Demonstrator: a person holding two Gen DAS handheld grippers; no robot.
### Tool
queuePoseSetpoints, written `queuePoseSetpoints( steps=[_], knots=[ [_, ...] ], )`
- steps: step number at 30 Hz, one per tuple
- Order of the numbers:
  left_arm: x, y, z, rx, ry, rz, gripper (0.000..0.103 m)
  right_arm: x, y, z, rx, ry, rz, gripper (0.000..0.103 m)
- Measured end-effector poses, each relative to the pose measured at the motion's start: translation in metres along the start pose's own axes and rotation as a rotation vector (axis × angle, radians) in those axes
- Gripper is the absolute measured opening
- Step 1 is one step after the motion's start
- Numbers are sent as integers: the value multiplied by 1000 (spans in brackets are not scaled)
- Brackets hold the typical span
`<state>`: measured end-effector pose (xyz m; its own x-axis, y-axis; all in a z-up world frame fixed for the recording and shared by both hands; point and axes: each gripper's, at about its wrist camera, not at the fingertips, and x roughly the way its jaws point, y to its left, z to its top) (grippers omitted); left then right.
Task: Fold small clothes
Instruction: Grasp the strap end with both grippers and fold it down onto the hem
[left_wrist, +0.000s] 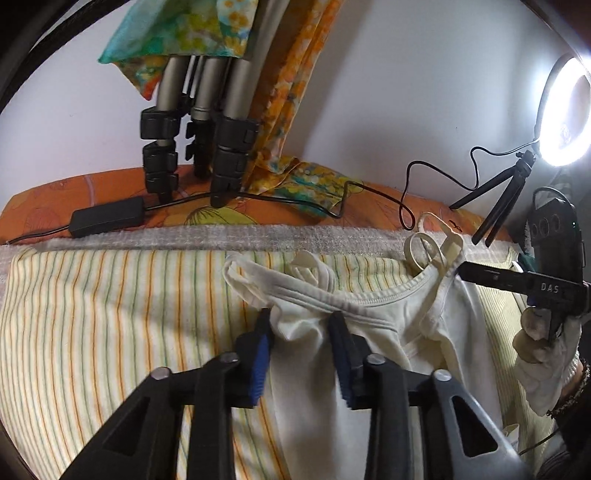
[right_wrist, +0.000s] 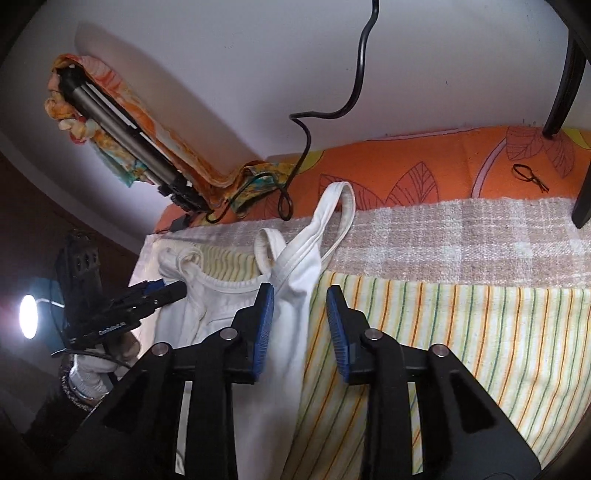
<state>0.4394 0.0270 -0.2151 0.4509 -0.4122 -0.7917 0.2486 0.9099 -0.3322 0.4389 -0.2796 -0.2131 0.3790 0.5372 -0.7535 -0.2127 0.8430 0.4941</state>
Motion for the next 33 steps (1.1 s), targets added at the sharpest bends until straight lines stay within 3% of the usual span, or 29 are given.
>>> queuePoseSetpoints(
  steps=[2, 3, 6, 18, 24, 33],
  knots=[
    [1, 1, 2, -7, -3, -9, 9, 6, 1, 1, -9, 5, -5, 10],
    [0, 2, 3, -15, -9, -18, 7, 9, 2, 2, -12, 10, -18, 6],
    [-7, 3, 6, -36, -29, -42, 0, 2, 3, 3, -8, -13, -7, 6],
    [-85, -25, 1, 8, -129, -76, 0, -77, 51, -6, -95, -112, 48, 5],
    [-128, -48, -26, 60, -167, -58, 0, -119, 77, -38, -118, -137, 56, 5],
    [-168, -68, -101, 63, -155, -52, 0, -156, 115, -120, -189, -131, 22, 5]
  ],
)
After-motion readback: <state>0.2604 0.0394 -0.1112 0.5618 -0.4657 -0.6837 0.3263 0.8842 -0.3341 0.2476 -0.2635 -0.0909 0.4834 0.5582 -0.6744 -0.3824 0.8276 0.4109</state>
